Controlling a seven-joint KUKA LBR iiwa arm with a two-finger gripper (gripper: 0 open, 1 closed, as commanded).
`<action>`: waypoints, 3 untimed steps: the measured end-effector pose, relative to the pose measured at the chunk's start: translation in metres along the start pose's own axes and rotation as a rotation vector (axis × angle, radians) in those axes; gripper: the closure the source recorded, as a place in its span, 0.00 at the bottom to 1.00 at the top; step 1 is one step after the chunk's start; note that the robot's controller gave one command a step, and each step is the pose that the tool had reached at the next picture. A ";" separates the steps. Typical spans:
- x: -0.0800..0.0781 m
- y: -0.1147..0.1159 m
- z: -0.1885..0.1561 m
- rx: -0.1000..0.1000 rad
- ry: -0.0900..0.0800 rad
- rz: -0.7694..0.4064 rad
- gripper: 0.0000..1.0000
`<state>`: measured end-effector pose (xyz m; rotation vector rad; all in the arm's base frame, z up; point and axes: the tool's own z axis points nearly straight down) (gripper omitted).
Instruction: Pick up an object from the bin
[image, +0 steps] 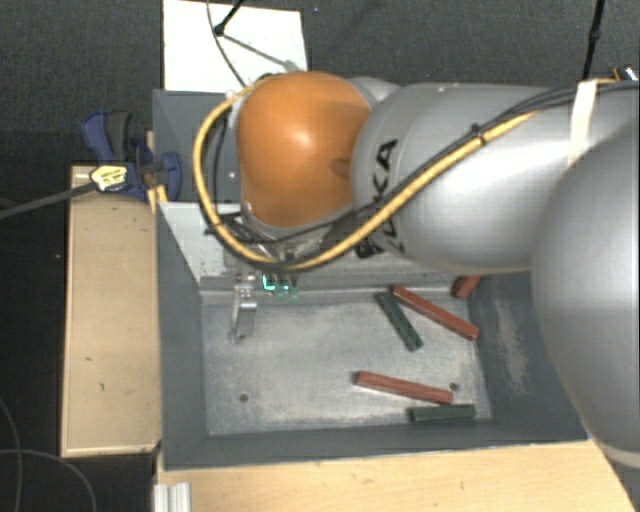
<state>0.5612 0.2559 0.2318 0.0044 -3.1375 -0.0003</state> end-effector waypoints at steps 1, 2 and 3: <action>-0.015 -0.026 0.090 0.003 0.000 -0.002 0.00; -0.023 -0.119 0.155 0.005 -0.001 0.066 0.00; 0.008 -0.192 0.162 0.003 -0.003 -0.390 0.00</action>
Offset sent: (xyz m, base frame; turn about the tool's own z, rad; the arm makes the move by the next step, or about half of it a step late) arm 0.0146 -0.0243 -0.0853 -0.0044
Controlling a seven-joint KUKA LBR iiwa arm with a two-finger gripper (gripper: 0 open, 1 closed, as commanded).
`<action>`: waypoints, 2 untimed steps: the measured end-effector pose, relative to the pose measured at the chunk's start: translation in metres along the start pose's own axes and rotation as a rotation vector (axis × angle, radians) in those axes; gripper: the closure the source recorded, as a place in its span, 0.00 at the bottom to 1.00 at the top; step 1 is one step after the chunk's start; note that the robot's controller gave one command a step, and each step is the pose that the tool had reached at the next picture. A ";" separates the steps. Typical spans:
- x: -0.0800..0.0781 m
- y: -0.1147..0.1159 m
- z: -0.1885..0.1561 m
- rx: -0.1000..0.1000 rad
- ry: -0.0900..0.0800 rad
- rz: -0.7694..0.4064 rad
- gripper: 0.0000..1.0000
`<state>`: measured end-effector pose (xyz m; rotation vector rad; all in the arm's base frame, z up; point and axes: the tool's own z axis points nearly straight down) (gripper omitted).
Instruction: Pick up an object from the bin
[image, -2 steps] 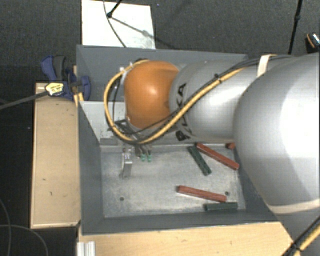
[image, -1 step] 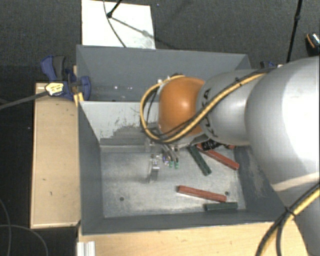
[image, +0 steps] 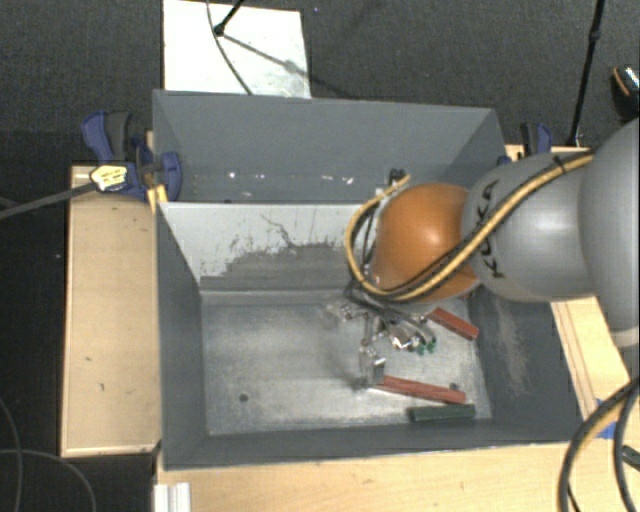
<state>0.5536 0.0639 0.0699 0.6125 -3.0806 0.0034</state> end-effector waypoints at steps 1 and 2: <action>0.090 -0.028 -0.059 0.000 -0.002 0.156 0.00; 0.076 -0.047 0.003 -0.003 0.003 0.088 0.00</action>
Offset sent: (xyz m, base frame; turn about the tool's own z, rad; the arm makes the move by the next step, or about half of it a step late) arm -0.0727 -0.0586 0.0580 0.1521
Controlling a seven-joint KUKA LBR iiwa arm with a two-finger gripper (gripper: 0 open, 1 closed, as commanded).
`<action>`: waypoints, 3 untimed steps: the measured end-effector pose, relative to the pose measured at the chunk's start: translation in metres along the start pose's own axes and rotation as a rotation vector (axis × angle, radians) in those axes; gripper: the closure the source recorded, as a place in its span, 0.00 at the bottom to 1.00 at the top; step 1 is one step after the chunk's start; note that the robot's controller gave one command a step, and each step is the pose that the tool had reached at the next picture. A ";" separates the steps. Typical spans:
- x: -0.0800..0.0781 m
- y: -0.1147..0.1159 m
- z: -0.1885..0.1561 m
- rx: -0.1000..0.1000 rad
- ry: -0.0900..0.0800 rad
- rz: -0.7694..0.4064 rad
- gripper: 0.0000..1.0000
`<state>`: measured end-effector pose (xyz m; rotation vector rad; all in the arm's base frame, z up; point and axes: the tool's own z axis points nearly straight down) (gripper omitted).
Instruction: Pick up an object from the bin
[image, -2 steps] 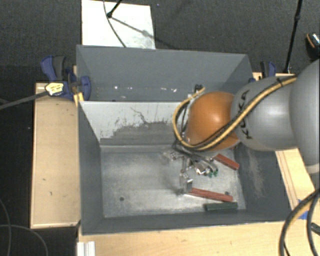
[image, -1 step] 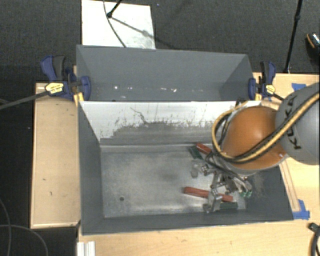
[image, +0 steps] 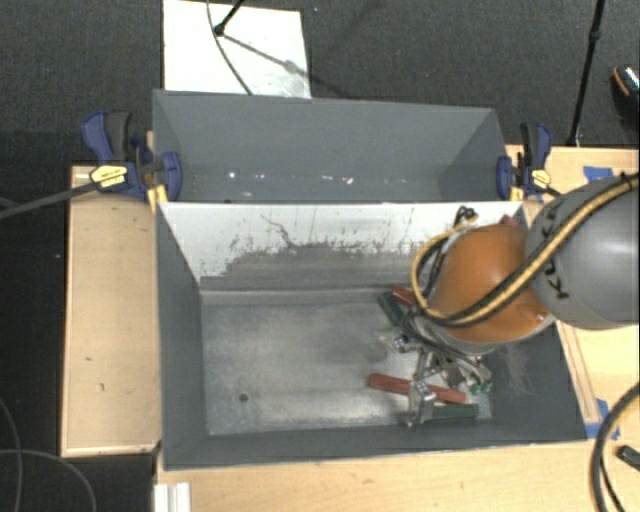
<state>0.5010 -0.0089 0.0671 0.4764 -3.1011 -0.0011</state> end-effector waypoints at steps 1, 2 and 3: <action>0.000 0.001 -0.003 0.000 -0.002 0.006 1.00; 0.014 0.005 -0.131 0.004 -0.013 0.041 1.00; -0.001 0.012 -0.170 0.004 -0.010 -0.274 1.00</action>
Offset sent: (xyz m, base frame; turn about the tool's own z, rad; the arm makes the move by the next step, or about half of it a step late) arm 0.0000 0.0000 0.0000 0.0000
